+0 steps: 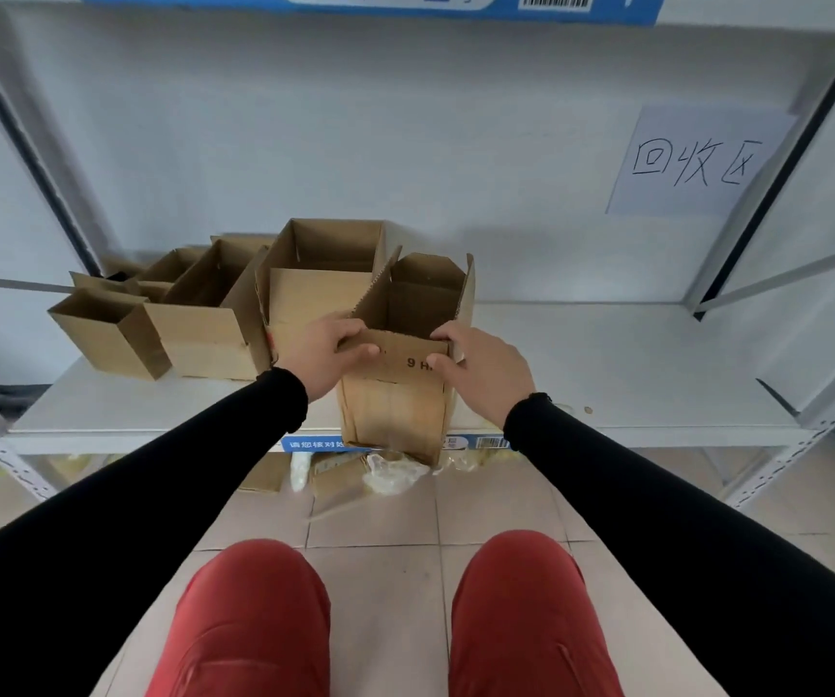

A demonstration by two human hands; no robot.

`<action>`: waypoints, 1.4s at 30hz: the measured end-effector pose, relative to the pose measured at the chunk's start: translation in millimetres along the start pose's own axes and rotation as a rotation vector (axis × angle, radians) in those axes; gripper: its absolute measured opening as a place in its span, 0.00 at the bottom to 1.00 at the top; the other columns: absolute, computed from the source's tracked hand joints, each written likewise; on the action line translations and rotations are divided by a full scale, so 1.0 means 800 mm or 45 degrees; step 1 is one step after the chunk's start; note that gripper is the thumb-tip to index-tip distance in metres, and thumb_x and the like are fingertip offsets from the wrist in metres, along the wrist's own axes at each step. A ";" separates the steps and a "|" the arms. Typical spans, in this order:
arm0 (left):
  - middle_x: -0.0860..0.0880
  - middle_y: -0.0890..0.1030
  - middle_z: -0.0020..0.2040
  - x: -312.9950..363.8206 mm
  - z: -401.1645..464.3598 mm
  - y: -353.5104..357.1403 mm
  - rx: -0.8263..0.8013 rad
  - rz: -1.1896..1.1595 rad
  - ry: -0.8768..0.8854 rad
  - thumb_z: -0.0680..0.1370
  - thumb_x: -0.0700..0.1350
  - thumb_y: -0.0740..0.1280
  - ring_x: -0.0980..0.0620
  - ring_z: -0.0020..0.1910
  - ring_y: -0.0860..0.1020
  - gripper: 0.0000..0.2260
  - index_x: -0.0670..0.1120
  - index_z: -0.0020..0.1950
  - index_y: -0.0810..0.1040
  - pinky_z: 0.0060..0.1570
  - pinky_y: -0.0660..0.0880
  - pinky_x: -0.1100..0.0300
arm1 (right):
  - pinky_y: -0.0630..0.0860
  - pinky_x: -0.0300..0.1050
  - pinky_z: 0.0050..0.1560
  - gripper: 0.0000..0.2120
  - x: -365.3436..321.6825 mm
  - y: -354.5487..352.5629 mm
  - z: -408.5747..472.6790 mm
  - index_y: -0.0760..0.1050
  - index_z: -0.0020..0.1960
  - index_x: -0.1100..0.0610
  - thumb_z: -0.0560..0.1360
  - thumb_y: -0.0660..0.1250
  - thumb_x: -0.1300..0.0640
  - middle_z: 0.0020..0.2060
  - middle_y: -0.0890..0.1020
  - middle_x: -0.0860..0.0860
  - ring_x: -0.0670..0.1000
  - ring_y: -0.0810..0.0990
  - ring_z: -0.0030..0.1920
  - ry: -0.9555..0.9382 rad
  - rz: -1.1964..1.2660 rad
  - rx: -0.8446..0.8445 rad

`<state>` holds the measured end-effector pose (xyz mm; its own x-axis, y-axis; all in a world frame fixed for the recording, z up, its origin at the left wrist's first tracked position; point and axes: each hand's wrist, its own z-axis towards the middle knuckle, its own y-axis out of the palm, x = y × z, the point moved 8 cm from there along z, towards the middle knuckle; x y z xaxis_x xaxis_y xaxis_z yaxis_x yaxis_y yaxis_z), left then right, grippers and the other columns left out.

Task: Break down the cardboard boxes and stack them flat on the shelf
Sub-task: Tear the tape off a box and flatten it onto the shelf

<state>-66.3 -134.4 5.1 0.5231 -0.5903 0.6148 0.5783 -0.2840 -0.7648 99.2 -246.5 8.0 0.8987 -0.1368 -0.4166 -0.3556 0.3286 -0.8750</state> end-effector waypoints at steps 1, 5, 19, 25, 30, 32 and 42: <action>0.52 0.74 0.43 0.001 0.000 0.001 0.024 -0.025 -0.001 0.81 0.51 0.66 0.52 0.43 0.73 0.09 0.53 0.41 0.76 0.44 0.69 0.56 | 0.77 0.45 0.54 0.18 0.004 -0.001 0.001 0.70 0.70 0.44 0.82 0.60 0.43 0.62 0.81 0.45 0.49 0.81 0.53 0.011 0.012 0.023; 0.51 0.73 0.38 0.018 0.015 -0.007 0.096 -0.179 0.005 0.82 0.51 0.65 0.53 0.40 0.71 0.11 0.49 0.41 0.76 0.41 0.68 0.57 | 0.79 0.50 0.56 0.26 0.027 -0.024 0.014 0.58 0.77 0.38 0.81 0.59 0.38 0.68 0.77 0.40 0.45 0.82 0.55 0.009 0.138 0.188; 0.49 0.82 0.56 0.051 0.146 -0.027 0.032 -1.238 -0.594 0.79 0.50 0.71 0.51 0.55 0.81 0.14 0.47 0.62 0.80 0.43 0.82 0.55 | 0.77 0.49 0.60 0.15 0.132 -0.119 0.153 0.81 0.57 0.42 0.77 0.65 0.35 0.53 0.84 0.42 0.45 0.82 0.54 0.185 0.367 -0.143; 0.42 0.75 0.56 0.058 0.116 0.003 -0.012 -1.692 -0.867 0.79 0.41 0.71 0.41 0.53 0.79 0.16 0.39 0.64 0.75 0.38 0.83 0.47 | 0.77 0.51 0.55 0.24 0.151 -0.159 0.155 0.83 0.45 0.44 0.70 0.64 0.24 0.45 0.84 0.41 0.45 0.81 0.49 0.344 0.092 -0.050; 0.40 0.74 0.59 0.028 0.077 0.015 0.042 -1.770 -0.975 0.80 0.42 0.70 0.40 0.56 0.78 0.12 0.40 0.61 0.75 0.40 0.84 0.48 | 0.75 0.48 0.47 0.35 0.125 -0.147 0.176 0.81 0.38 0.54 0.71 0.58 0.22 0.36 0.82 0.48 0.50 0.80 0.42 0.303 -0.188 -0.176; 0.40 0.73 0.62 0.005 0.060 0.011 0.134 -1.770 -1.035 0.79 0.43 0.70 0.39 0.58 0.77 0.14 0.42 0.63 0.74 0.42 0.84 0.47 | 0.75 0.46 0.44 0.35 0.112 -0.127 0.183 0.81 0.37 0.53 0.72 0.57 0.23 0.35 0.81 0.48 0.49 0.80 0.40 0.259 -0.255 -0.171; 0.40 0.75 0.61 -0.027 -0.020 -0.009 0.275 -1.846 -1.039 0.79 0.44 0.71 0.39 0.59 0.79 0.16 0.41 0.64 0.77 0.46 0.83 0.50 | 0.78 0.48 0.55 0.13 0.089 -0.070 0.182 0.82 0.49 0.44 0.71 0.72 0.36 0.47 0.84 0.39 0.42 0.81 0.49 0.165 0.429 0.022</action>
<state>-92.4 -131.7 -5.7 -0.3573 0.5883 0.7254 0.8744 -0.0624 0.4812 220.5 -138.9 63.3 0.6915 -0.1353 -0.7096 -0.6209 0.3908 -0.6795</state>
